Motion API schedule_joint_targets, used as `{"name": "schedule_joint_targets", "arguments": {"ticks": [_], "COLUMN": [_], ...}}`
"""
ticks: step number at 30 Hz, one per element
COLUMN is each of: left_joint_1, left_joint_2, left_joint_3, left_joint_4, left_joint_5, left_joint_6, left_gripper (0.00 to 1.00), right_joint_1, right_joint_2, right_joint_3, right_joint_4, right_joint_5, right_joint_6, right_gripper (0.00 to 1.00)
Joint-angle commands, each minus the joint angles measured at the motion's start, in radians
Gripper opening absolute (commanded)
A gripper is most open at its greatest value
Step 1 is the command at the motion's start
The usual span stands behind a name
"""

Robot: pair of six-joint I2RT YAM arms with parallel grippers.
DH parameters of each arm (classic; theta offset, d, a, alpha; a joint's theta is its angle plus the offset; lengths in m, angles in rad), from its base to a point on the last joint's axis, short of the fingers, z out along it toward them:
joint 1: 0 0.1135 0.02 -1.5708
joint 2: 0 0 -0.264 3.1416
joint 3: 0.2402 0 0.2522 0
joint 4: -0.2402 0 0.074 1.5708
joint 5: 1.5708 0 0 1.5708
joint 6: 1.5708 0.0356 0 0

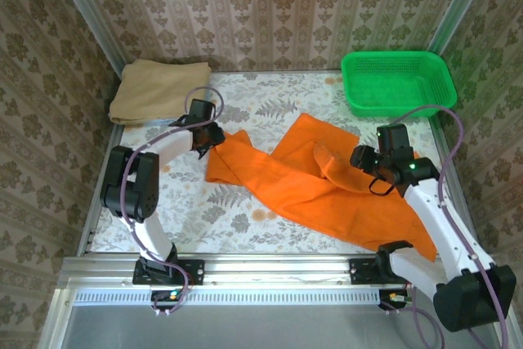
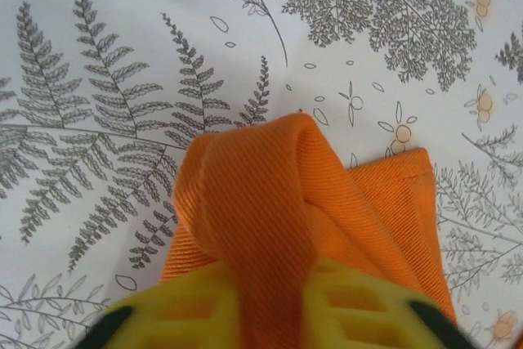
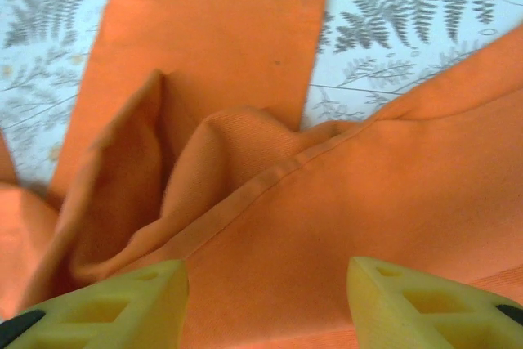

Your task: Fold and stack the trousers

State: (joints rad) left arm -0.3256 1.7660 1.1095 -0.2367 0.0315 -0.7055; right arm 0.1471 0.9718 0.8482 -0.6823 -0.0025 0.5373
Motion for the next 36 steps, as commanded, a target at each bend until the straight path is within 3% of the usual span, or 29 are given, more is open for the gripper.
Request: {"name": "schedule_joint_targets", "arguments": {"ticks": [1, 5, 12, 17, 20, 22, 24, 26, 29, 30, 31, 34, 36], "left_joint_1": [0.008, -0.005, -0.021, -0.043, -0.054, -0.086, -0.123, -0.161, -0.158, -0.155, -0.154, -0.154, -0.154], "left_joint_2": [-0.035, -0.136, -0.434, -0.642, -0.704, -0.73, -0.785, -0.903, -1.136, -1.211, -1.278, -1.415, -1.441], "left_joint_3": [-0.005, 0.018, 0.106, 0.194, 0.28, 0.313, 0.274, 0.117, -0.186, -0.257, -0.294, -0.302, -0.272], "left_joint_4": [0.026, -0.006, -0.243, -0.409, -0.479, -0.553, -0.654, -0.709, -0.786, -0.821, -0.875, -0.944, -0.956], "left_joint_5": [0.029, 0.05, -0.043, -0.128, -0.118, -0.177, -0.29, -0.394, -0.461, -0.466, -0.482, -0.508, -0.484], "left_joint_6": [0.012, 0.026, 0.057, 0.127, 0.213, 0.257, 0.2, 0.08, -0.174, -0.234, -0.3, -0.331, -0.318], "left_gripper": [0.03, 0.0, 0.0, 0.0, 0.0, 0.0, 0.0, 0.0, 0.0, 0.07, 0.01, 0.09, 0.05], "right_joint_1": [0.041, 0.131, 0.348, 0.36, 0.361, 0.361, 0.361, 0.361, 0.362, 0.362, 0.362, 0.36, 0.361], "right_joint_2": [-0.058, -0.083, -0.07, -0.06, -0.029, -0.006, 0.011, 0.016, 0.012, 0.012, 0.011, 0.011, 0.016], "right_joint_3": [-0.035, -0.099, -0.143, -0.084, -0.052, -0.046, -0.05, -0.054, -0.055, -0.046, -0.036, -0.006, 0.009], "right_joint_4": [-0.031, 0.001, 0.074, 0.093, 0.122, 0.14, 0.183, 0.187, 0.172, 0.152, 0.125, 0.059, 0.034], "right_joint_5": [-0.062, -0.082, -0.054, -0.074, -0.116, -0.155, -0.184, -0.202, -0.217, -0.214, -0.202, -0.159, -0.136], "right_joint_6": [0.042, 0.079, 0.119, 0.085, 0.068, 0.072, 0.075, 0.078, 0.069, 0.058, 0.05, 0.023, 0.009], "right_gripper": [0.57, 0.61, 0.65, 0.66, 0.67, 0.66, 0.66, 0.67, 0.67, 0.67, 0.67, 0.71, 0.71]}}
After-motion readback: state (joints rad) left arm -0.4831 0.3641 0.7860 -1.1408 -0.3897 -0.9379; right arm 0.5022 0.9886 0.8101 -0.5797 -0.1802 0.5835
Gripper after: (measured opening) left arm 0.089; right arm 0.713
